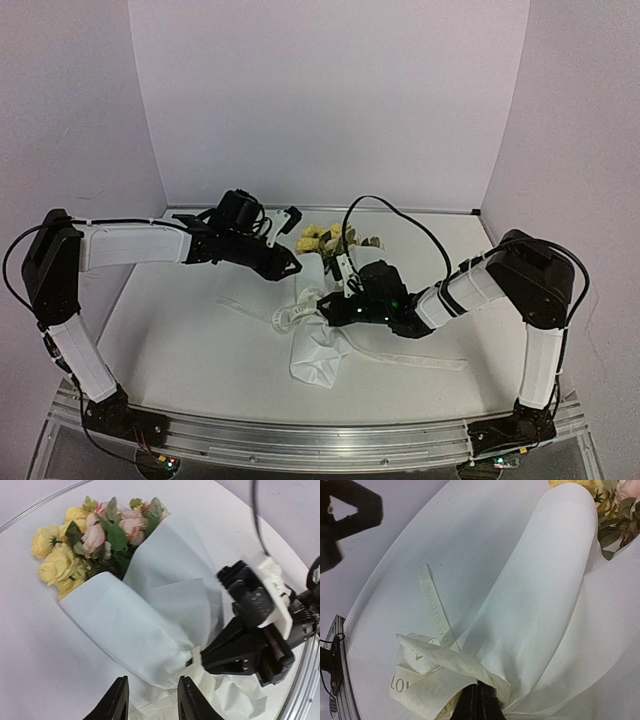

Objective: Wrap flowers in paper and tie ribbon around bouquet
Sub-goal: Cross the half-tied ribbon with the folded bouquet.

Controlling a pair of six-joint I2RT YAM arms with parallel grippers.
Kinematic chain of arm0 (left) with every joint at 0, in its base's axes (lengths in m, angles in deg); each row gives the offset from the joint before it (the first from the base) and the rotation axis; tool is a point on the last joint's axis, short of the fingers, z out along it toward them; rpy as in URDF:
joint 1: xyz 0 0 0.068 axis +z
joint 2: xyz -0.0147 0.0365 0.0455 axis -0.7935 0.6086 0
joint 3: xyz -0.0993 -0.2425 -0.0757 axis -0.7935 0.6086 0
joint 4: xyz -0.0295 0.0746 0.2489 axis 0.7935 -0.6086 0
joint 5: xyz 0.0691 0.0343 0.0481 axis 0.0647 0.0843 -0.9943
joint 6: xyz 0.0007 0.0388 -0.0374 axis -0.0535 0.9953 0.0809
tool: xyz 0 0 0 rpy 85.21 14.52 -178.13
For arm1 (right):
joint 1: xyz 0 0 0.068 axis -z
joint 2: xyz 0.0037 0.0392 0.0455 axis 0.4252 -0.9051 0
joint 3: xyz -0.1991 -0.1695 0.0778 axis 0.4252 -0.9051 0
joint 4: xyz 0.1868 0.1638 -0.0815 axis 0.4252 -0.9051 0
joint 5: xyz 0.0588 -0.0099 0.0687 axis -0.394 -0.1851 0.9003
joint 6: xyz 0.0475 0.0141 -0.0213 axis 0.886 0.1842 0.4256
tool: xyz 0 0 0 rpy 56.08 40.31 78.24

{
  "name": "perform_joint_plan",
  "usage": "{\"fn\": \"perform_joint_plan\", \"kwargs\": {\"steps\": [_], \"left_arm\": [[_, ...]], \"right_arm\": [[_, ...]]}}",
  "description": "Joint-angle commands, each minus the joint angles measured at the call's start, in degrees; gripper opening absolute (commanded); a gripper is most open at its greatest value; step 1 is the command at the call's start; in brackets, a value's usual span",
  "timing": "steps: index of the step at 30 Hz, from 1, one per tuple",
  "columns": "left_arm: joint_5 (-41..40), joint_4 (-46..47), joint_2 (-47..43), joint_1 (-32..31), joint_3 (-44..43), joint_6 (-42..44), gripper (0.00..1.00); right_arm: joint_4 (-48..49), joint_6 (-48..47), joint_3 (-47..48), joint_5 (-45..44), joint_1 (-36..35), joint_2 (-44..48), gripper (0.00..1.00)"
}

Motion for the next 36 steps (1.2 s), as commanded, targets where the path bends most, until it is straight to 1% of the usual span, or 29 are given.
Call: {"fn": "perform_joint_plan", "kwargs": {"steps": [1,5,9,13,17,23,26,36], "left_arm": [[-1.4,1.2,3.8,2.3,0.1,-1.3,0.32],[3.3,-0.5,9.0,2.3,-3.0,1.3,0.28],[7.4,-1.1,12.2,2.2,-5.6,2.0,0.29],[10.3,0.2,10.9,1.5,-5.2,2.0,0.31],[12.3,-0.7,9.4,0.3,-4.7,4.6,0.33],[13.4,-0.3,8.3,-0.1,-3.4,4.9,0.32],[14.1,0.9,7.6,-0.1,-2.9,4.3,0.35],[17.5,0.8,9.3,-0.1,-3.6,4.3,0.38]], "right_arm": [[1.2,0.2,1.6,0.2,-0.2,-0.6,0.00],[1.2,0.3,1.7,0.2,-0.2,-0.7,0.00],[1.2,0.3,1.7,0.0,-0.2,-0.6,0.00],[1.2,0.2,1.5,-0.3,-0.1,-0.5,0.00],[1.2,0.0,1.6,-0.5,-0.2,-0.4,0.00],[1.2,0.0,2.0,-0.9,-0.2,-0.6,0.00],[1.2,-0.1,2.2,-1.0,-0.2,-0.7,0.00],[1.2,-0.8,2.8,-1.0,-0.2,-0.5,0.00]]}}
